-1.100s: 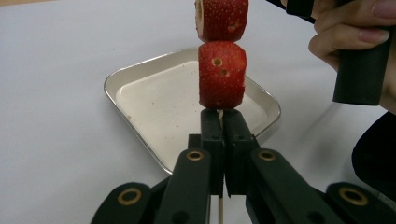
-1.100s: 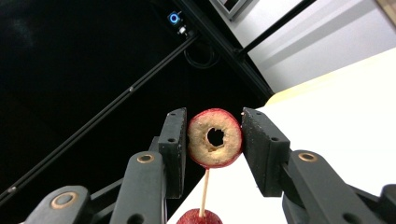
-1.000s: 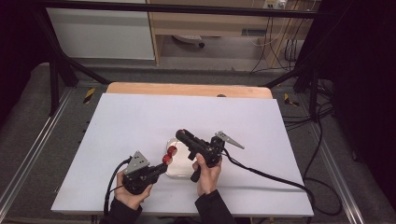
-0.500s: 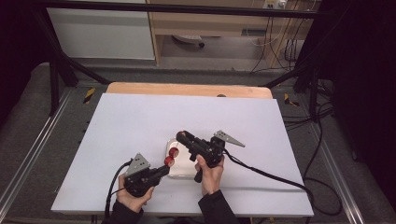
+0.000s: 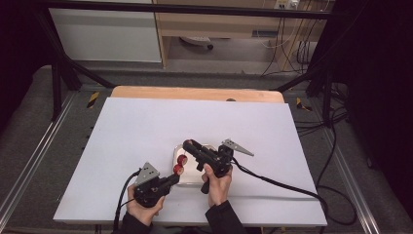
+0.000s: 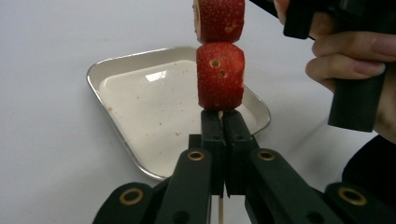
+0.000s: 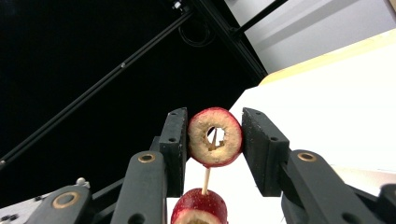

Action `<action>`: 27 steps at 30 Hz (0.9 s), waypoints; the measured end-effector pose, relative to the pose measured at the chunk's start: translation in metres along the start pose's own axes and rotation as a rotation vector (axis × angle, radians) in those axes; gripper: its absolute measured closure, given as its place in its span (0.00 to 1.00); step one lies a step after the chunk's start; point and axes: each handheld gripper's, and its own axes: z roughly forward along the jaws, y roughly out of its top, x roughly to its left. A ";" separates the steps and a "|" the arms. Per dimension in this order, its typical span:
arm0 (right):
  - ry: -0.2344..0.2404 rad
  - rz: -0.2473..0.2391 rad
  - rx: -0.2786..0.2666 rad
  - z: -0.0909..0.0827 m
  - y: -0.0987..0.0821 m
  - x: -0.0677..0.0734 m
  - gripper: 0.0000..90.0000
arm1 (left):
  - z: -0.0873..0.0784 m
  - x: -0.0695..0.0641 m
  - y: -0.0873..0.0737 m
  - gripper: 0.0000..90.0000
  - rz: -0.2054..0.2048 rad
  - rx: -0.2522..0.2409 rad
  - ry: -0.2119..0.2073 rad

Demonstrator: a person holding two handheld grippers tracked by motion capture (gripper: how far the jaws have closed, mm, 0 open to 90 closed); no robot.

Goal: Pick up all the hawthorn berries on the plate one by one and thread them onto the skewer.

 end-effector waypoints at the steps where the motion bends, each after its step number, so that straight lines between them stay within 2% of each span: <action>1: 0.004 0.004 0.001 0.000 0.000 0.000 0.70 | 0.000 0.000 0.000 0.99 -0.001 -0.003 -0.003; 5: 0.002 -0.010 0.003 -0.001 -0.004 0.001 0.70 | 0.003 -0.003 0.000 0.99 0.015 0.002 -0.001; 12: 0.000 -0.016 -0.003 -0.002 -0.007 0.003 0.70 | 0.003 -0.003 -0.001 0.99 0.001 -0.019 -0.019; 16: 0.004 -0.019 -0.025 -0.003 -0.008 0.003 0.70 | 0.003 -0.003 0.000 0.99 -0.010 -0.025 -0.028; 21: -0.004 -0.031 -0.016 -0.004 -0.007 0.004 0.70 | 0.005 -0.001 -0.001 0.99 -0.017 -0.018 -0.027; 24: -0.021 -0.041 0.022 -0.003 -0.004 0.003 0.70 | 0.006 0.002 -0.002 0.99 -0.008 -0.014 -0.022; 25: -0.026 -0.049 0.033 -0.003 -0.003 0.002 0.69 | 0.006 0.003 -0.002 0.99 -0.015 -0.015 -0.029; 26: -0.030 -0.061 0.041 -0.004 -0.001 0.003 0.64 | 0.006 0.004 -0.002 0.99 -0.013 -0.017 -0.029; 27: -0.044 -0.078 0.048 -0.005 0.001 0.003 0.55 | 0.005 0.005 -0.002 0.99 -0.007 -0.017 -0.022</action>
